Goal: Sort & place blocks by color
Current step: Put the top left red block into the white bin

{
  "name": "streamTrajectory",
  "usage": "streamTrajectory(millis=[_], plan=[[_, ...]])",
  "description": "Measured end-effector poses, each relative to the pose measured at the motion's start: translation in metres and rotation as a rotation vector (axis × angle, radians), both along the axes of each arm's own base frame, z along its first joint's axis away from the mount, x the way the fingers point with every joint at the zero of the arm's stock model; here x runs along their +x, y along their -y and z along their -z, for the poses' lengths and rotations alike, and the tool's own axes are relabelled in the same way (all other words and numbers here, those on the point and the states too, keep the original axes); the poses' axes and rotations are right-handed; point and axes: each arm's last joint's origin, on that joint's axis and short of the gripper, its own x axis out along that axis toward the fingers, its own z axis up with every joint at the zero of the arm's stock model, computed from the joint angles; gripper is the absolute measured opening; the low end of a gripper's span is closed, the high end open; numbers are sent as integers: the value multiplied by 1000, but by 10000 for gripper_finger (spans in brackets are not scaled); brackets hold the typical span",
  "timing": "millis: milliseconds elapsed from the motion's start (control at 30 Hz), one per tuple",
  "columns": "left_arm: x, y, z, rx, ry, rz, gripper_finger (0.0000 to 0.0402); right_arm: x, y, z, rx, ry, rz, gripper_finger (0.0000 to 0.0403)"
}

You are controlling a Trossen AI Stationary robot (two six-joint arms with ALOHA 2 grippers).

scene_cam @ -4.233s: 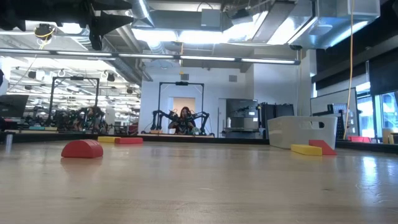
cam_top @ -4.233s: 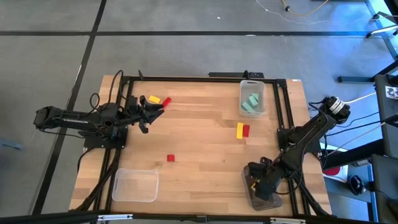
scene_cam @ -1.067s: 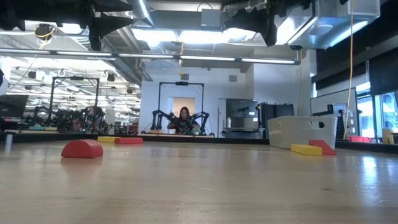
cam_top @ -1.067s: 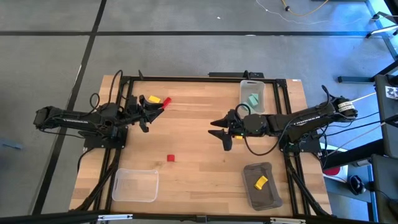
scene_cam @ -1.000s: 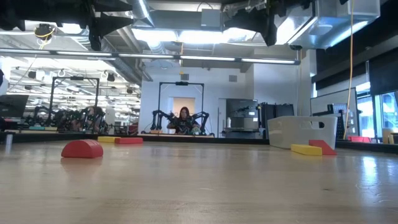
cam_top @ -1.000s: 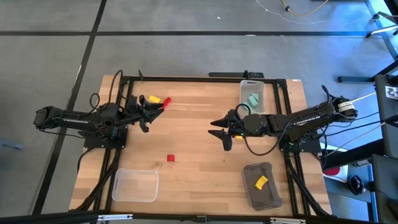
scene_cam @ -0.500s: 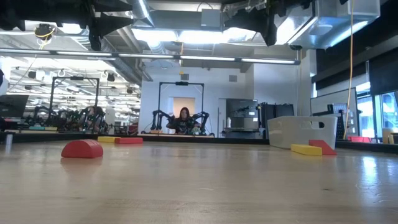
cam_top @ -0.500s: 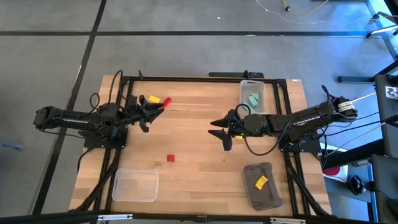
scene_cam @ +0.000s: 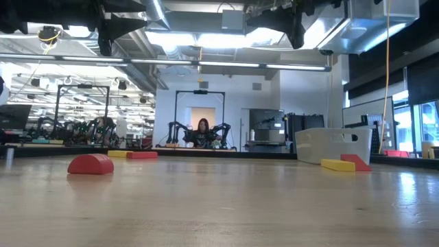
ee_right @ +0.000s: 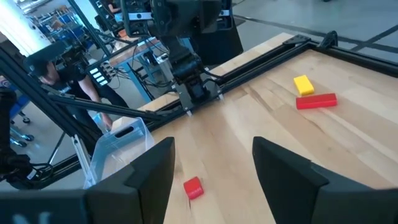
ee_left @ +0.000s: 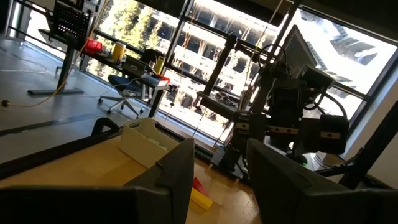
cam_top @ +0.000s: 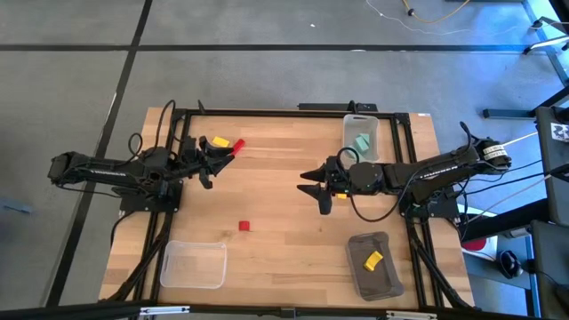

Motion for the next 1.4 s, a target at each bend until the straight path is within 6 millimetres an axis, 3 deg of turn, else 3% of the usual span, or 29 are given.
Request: streamTrajectory(millis=[1000, 1267, 1400], plan=[[0, 0, 0, -26, 9, 12, 139, 0, 0, -2, -24, 16, -6, 217], [0, 0, -1, -42, 21, 18, 139, 1, 3, -2, 93, 36, 61, 217], [0, 0, -1, -43, 22, 18, 139, 1, 3, -2, 43, 29, 54, 217]])
